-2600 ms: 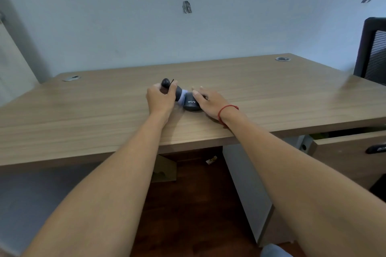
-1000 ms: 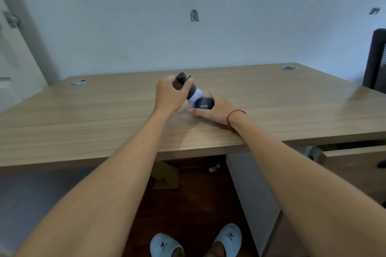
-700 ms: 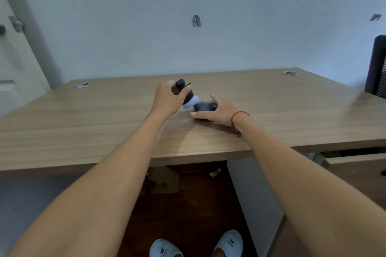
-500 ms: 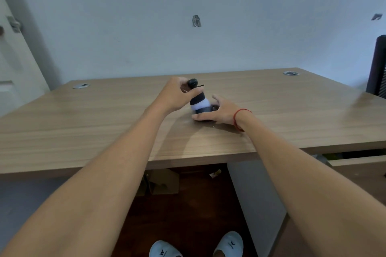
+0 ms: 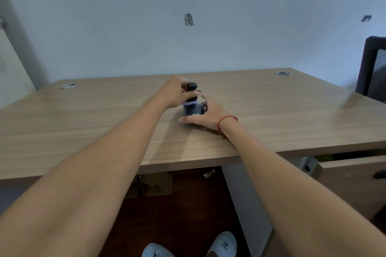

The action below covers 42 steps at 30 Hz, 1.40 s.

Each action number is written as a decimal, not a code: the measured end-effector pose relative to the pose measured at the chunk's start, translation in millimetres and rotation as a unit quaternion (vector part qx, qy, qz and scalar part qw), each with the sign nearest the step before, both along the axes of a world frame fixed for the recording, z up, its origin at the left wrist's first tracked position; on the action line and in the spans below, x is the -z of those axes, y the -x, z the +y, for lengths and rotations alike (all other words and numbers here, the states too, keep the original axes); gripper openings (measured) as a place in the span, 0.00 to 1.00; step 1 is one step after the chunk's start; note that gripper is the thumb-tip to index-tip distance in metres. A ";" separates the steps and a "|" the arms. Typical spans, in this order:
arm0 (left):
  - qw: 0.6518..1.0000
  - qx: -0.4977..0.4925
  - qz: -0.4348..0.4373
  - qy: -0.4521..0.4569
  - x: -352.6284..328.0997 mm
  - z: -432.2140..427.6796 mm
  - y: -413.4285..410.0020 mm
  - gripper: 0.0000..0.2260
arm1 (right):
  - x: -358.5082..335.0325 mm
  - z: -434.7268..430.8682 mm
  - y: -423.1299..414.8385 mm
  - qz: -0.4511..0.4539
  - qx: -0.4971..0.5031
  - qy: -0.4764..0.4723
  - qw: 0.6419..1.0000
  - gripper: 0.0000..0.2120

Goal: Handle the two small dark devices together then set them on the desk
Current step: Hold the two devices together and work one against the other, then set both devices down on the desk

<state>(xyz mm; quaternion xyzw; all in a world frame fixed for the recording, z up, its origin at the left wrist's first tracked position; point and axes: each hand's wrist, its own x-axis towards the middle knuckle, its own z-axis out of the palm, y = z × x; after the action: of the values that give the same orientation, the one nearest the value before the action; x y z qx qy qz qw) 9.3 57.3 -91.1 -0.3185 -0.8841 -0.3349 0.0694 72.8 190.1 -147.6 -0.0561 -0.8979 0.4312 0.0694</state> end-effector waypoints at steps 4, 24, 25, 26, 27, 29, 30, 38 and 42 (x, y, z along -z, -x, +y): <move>0.999 0.014 -0.019 -0.029 -1.6 -5.5 -5.1 0.11 | -0.9 -1.0 -1.2 0.006 0.006 -0.001 1.000 0.63; 0.981 0.111 -0.156 -0.034 -24.2 -10.8 -7.6 0.06 | -2.5 -2.8 -5.0 0.007 -0.006 0.020 1.000 0.52; 0.982 0.102 -0.156 -0.043 -23.2 -11.6 -7.5 0.07 | -2.5 -3.4 -4.4 0.005 -0.005 0.018 1.000 0.57; 0.986 0.078 -0.136 -0.057 -18.6 -10.9 -8.6 0.08 | -3.3 -4.2 -5.5 0.000 0.000 0.010 1.000 0.61; 0.992 0.042 -0.101 -0.070 -12.0 -10.6 -10.4 0.09 | -3.7 -4.8 -6.0 0.001 0.003 0.001 1.000 0.64; 0.995 -0.030 -0.027 -0.090 6.2 -12.5 -12.8 0.09 | -4.1 -6.7 -7.6 0.007 0.008 -0.008 1.000 0.66; 0.993 -0.046 -0.012 -0.109 13.6 -14.9 -15.3 0.10 | -4.5 -6.8 -8.0 0.010 0.009 -0.010 1.000 0.67; 0.990 0.020 -0.105 -0.097 -10.5 -36.3 -23.1 0.13 | 0.5 -3.5 -4.3 0.016 0.007 0.002 1.000 0.61; 0.993 -0.089 0.021 -0.075 8.2 -48.1 -20.4 0.13 | 1.1 -0.1 -11.8 0.017 -0.002 0.061 0.998 0.63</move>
<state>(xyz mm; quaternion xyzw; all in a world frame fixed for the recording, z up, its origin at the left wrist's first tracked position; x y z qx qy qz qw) 29.7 9.2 -99.3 -0.2396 -0.8798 -0.3855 0.1411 84.7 190.0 -148.7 -0.0506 -0.8689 0.4858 0.0805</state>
